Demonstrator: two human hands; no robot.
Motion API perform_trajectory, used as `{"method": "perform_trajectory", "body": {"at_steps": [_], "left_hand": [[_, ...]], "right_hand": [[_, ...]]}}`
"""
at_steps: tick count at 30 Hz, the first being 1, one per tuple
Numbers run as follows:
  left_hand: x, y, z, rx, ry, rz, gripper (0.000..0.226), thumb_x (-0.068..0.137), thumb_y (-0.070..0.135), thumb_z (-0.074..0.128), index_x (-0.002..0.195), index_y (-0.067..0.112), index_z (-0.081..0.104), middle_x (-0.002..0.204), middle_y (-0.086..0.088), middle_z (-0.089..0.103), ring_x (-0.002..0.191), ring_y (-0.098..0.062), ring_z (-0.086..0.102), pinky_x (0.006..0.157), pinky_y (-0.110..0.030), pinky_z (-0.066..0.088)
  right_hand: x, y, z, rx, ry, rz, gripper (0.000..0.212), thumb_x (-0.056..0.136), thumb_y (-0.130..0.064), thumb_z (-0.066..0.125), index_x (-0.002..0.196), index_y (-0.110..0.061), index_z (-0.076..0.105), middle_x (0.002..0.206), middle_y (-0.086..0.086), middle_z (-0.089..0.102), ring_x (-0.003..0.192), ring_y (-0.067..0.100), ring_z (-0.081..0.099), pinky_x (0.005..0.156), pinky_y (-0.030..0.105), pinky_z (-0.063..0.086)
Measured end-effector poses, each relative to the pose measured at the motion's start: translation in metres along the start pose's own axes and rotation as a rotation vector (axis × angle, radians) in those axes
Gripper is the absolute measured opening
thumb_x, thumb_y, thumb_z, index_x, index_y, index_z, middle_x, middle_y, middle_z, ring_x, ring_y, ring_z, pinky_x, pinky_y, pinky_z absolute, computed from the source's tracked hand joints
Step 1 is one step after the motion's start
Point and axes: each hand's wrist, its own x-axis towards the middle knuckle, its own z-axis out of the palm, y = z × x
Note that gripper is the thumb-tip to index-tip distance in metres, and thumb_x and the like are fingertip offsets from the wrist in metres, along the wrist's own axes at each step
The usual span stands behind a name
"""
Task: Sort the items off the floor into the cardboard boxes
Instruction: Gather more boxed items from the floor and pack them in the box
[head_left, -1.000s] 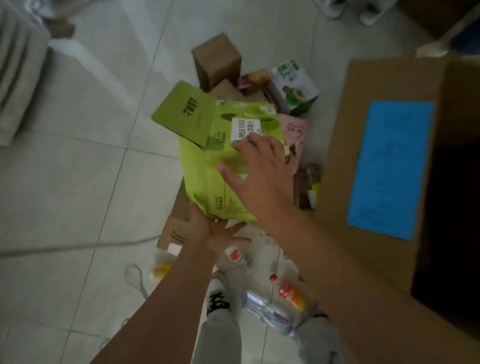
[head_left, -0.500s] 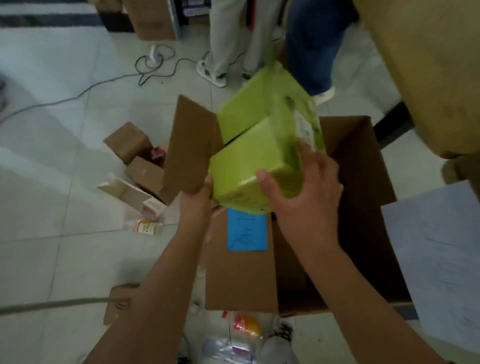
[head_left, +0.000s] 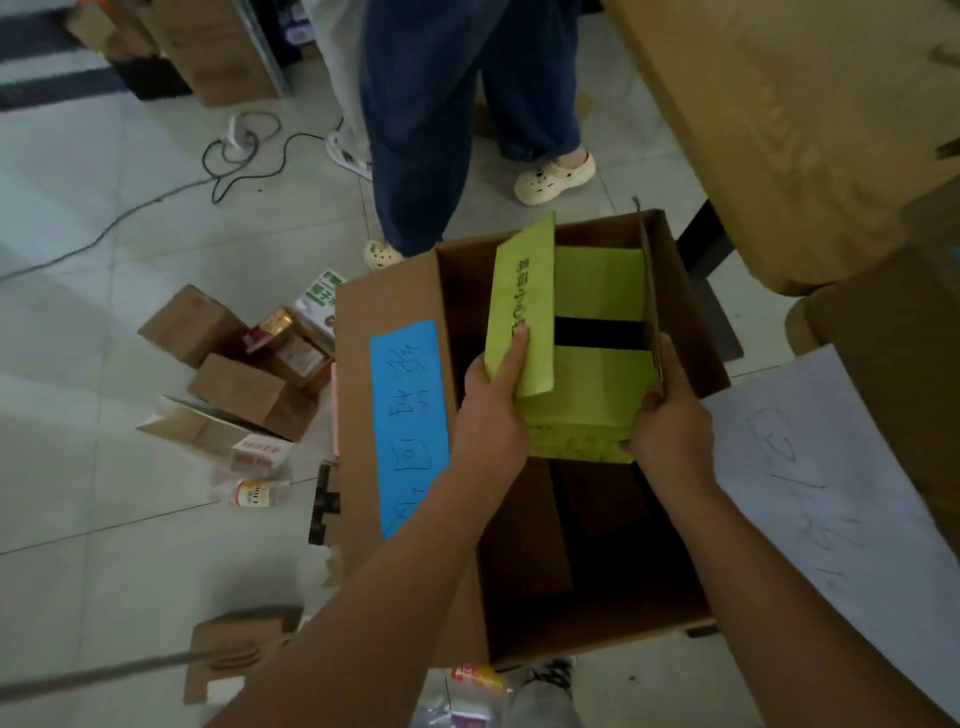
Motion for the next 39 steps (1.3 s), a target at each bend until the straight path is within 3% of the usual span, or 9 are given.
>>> {"method": "perform_trajectory", "body": {"at_steps": [5, 9, 13, 19, 23, 26, 31, 34, 39], "left_hand": [[0.024, -0.023, 0.023, 0.017, -0.136, -0.132, 0.086, 0.082, 0.012, 0.049, 0.139, 0.064, 0.011, 0.151, 0.012, 0.004, 0.133, -0.029, 0.027, 0.102, -0.047, 0.045], [0.049, -0.041, 0.025, -0.148, -0.089, -0.219, 0.084, 0.068, 0.028, 0.052, 0.135, 0.067, 0.020, 0.152, 0.019, 0.003, 0.139, -0.029, 0.021, 0.105, -0.050, 0.042], [0.074, -0.068, 0.039, -0.127, -0.014, -0.295, 0.067, 0.082, 0.047, 0.050, 0.139, 0.062, 0.018, 0.160, 0.003, -0.008, 0.147, -0.029, 0.002, 0.118, -0.053, 0.013], [0.089, -0.112, 0.074, 0.021, -0.175, -0.408, 0.059, 0.100, 0.043, 0.035, 0.151, 0.015, 0.022, 0.158, -0.018, 0.011, 0.146, -0.037, 0.010, 0.118, -0.051, 0.014], [0.084, -0.123, 0.087, -0.090, -0.293, -0.410, 0.061, 0.103, 0.040, 0.028, 0.153, 0.008, 0.014, 0.162, -0.011, 0.001, 0.149, -0.027, -0.001, 0.120, -0.048, 0.006], [0.080, -0.124, 0.086, -0.190, -0.270, -0.419, 0.063, 0.103, 0.043, 0.028, 0.153, 0.012, 0.006, 0.162, -0.005, -0.005, 0.149, -0.019, -0.006, 0.121, -0.043, 0.000], [0.076, -0.119, 0.074, -0.320, -0.216, -0.416, 0.063, 0.102, 0.045, 0.032, 0.153, 0.015, 0.011, 0.162, -0.001, 0.004, 0.148, -0.014, 0.008, 0.121, -0.033, 0.005], [0.069, -0.112, 0.063, -0.421, -0.141, -0.379, 0.052, 0.102, 0.037, 0.036, 0.149, 0.015, 0.028, 0.154, -0.002, 0.029, 0.125, -0.002, 0.035, 0.098, -0.002, 0.026], [0.040, -0.105, 0.030, -0.483, -0.033, -0.305, 0.046, 0.102, 0.034, 0.039, 0.147, 0.023, 0.036, 0.146, 0.003, 0.042, 0.123, -0.003, 0.041, 0.094, -0.010, 0.030]], "right_hand": [[0.025, 0.032, 0.030, 0.038, -0.044, 0.031, 0.056, 0.103, -0.023, 0.035, 0.149, -0.050, 0.019, 0.115, 0.004, 0.054, 0.100, 0.029, 0.058, 0.081, 0.055, 0.056], [0.058, 0.031, 0.061, 0.166, -0.053, -0.065, 0.048, 0.101, -0.042, 0.038, 0.142, -0.062, 0.021, 0.115, -0.025, 0.048, 0.102, 0.009, 0.056, 0.088, 0.051, 0.056], [0.095, 0.049, 0.102, 0.242, -0.135, -0.136, 0.049, 0.097, -0.045, 0.043, 0.140, -0.062, 0.026, 0.132, -0.017, 0.051, 0.117, 0.015, 0.056, 0.088, 0.049, 0.056], [0.117, 0.115, 0.175, 0.048, -0.354, -0.145, 0.061, 0.099, -0.035, 0.046, 0.145, -0.060, 0.014, 0.137, -0.020, 0.044, 0.121, 0.004, 0.050, 0.098, 0.025, 0.043], [0.131, 0.133, 0.216, -0.530, -0.681, -0.065, 0.072, 0.099, -0.010, 0.047, 0.156, -0.019, 0.003, 0.160, 0.015, 0.014, 0.145, 0.033, 0.022, 0.117, 0.039, 0.024], [0.136, 0.118, 0.224, -0.536, -0.703, -0.050, 0.075, 0.099, -0.011, 0.049, 0.155, -0.010, -0.001, 0.163, 0.013, -0.006, 0.150, 0.028, 0.003, 0.120, 0.035, 0.010], [0.132, 0.101, 0.210, -0.449, -0.675, -0.007, 0.062, 0.100, -0.005, 0.041, 0.155, -0.009, 0.012, 0.159, 0.013, 0.021, 0.144, 0.027, 0.026, 0.118, 0.037, 0.024], [0.116, 0.085, 0.194, -0.325, -0.605, 0.011, 0.060, 0.097, -0.003, 0.042, 0.153, -0.017, 0.023, 0.142, 0.011, 0.045, 0.124, 0.028, 0.048, 0.106, 0.039, 0.042], [0.067, 0.046, 0.167, -0.221, -0.383, 0.014, 0.052, 0.095, 0.001, 0.037, 0.144, -0.015, 0.037, 0.129, 0.014, 0.053, 0.109, 0.029, 0.055, 0.089, 0.038, 0.050]]}}
